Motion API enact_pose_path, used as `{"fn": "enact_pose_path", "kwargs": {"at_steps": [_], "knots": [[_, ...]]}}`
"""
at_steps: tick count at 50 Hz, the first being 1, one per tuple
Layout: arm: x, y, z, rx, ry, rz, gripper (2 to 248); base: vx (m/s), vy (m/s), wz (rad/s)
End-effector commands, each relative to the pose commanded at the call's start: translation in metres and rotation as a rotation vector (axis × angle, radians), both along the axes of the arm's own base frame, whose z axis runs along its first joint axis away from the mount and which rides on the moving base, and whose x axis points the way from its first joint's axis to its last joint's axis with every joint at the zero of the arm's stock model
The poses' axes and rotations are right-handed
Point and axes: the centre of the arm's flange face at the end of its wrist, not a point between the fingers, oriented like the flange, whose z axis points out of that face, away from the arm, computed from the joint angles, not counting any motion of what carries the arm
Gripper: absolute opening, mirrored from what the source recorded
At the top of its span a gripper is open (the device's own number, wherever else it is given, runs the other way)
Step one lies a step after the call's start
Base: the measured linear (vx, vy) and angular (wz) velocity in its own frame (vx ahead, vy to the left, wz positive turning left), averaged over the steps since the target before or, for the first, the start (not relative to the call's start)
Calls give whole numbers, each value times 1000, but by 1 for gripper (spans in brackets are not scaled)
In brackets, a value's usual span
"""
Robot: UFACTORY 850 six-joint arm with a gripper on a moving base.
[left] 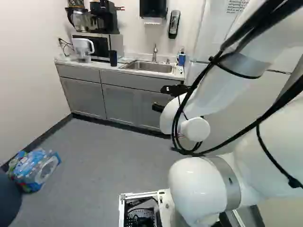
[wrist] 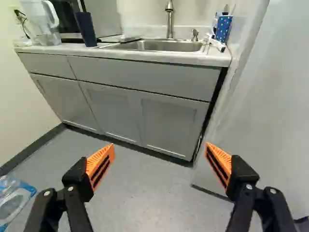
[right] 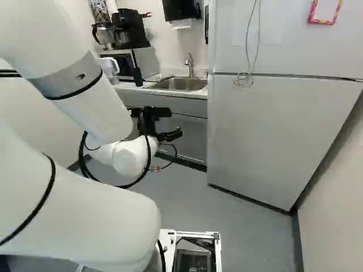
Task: Rinse the cup and place it in the tray
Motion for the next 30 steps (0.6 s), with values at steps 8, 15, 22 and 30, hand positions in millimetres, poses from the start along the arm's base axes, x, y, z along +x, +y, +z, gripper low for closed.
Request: {"fn": "enact_pose_path", "kwargs": {"at_steps": [8,15,22,30], "knots": [[0,0,0,0,0,0,247,0,0,0],[0,0,0,0,0,0,247,0,0,0],[0,0,0,0,0,0,247,0,0,0],[1,0,2,0,-7,0,247,0,0,0]]}}
